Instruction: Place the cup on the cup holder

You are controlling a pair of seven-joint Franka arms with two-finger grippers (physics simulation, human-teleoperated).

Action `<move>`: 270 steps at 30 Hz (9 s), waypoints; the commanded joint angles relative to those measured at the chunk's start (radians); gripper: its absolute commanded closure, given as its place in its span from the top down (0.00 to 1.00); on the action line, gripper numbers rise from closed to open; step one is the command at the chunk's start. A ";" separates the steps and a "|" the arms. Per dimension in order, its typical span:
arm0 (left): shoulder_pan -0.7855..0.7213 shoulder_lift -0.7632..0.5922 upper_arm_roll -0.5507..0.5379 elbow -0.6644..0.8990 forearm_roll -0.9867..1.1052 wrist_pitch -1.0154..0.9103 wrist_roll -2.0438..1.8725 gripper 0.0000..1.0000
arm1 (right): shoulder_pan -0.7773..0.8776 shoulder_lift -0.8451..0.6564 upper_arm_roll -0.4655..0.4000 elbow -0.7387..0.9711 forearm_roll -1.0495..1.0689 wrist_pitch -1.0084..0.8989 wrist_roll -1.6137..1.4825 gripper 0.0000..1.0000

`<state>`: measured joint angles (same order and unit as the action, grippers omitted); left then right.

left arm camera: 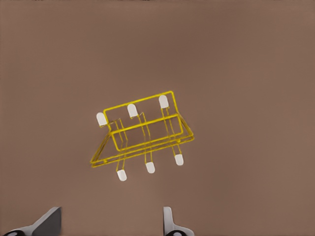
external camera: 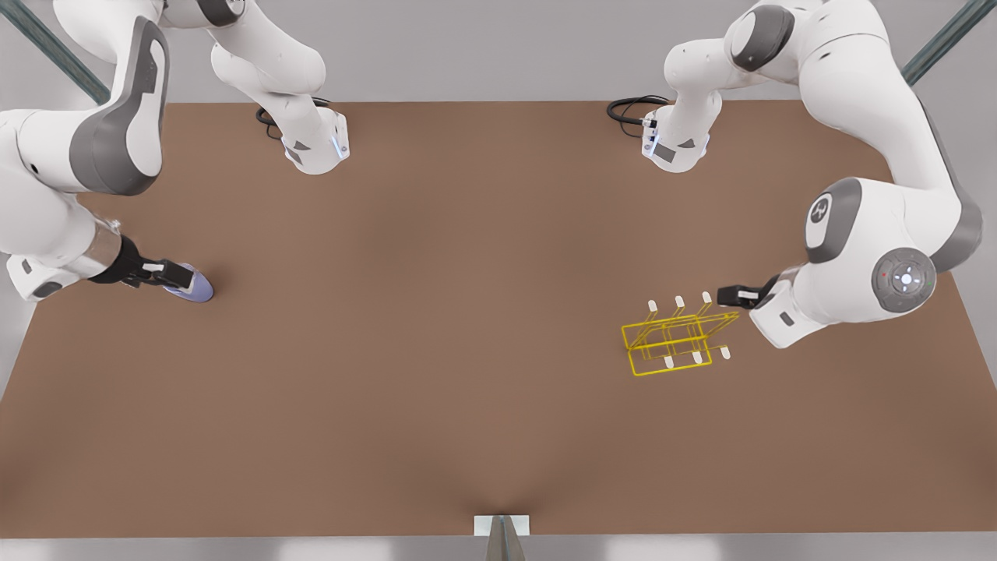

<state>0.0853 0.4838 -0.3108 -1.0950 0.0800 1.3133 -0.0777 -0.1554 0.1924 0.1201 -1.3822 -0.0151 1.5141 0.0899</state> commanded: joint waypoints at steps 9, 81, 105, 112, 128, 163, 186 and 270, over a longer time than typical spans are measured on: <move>0.008 0.001 -0.007 -0.011 0.003 0.023 -0.050 1.00 | 0.002 0.133 0.004 -0.017 -0.011 0.097 0.010 1.00; -0.021 0.002 -0.010 -0.056 0.009 -0.026 -0.082 1.00 | -0.371 -0.175 0.122 -1.086 -0.137 0.974 -0.355 1.00; -0.101 -0.067 -0.154 -0.040 0.032 -0.019 -0.033 1.00 | -0.458 -0.140 0.125 -1.083 -0.217 1.005 -0.360 1.00; -0.099 -0.065 -0.152 -0.040 0.032 -0.014 -0.030 1.00 | -0.458 -0.134 0.131 -1.083 -0.217 1.020 -0.360 1.00; -0.116 -0.067 -0.157 -0.042 0.040 0.021 -0.022 1.00 | -0.474 -0.119 0.133 -1.081 -0.226 1.020 -0.383 1.00; -0.036 -0.071 -0.156 -0.025 0.123 0.067 -0.142 1.00 | -0.923 0.039 0.521 -1.054 -0.333 1.077 -0.377 0.21; -0.041 -0.068 -0.154 -0.025 0.124 0.069 -0.142 1.00 | 0.439 0.217 -0.013 -0.325 0.138 0.563 0.188 0.21; -0.441 0.440 -0.168 -0.124 0.373 0.745 -2.308 1.00 | -1.004 -0.274 1.009 -0.807 0.053 0.561 -0.277 1.00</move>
<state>-0.3549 0.9241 -0.4772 -1.2111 0.4247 2.0088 -2.2848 -1.1185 -0.0146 1.1113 -2.1855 0.0395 2.3766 0.1096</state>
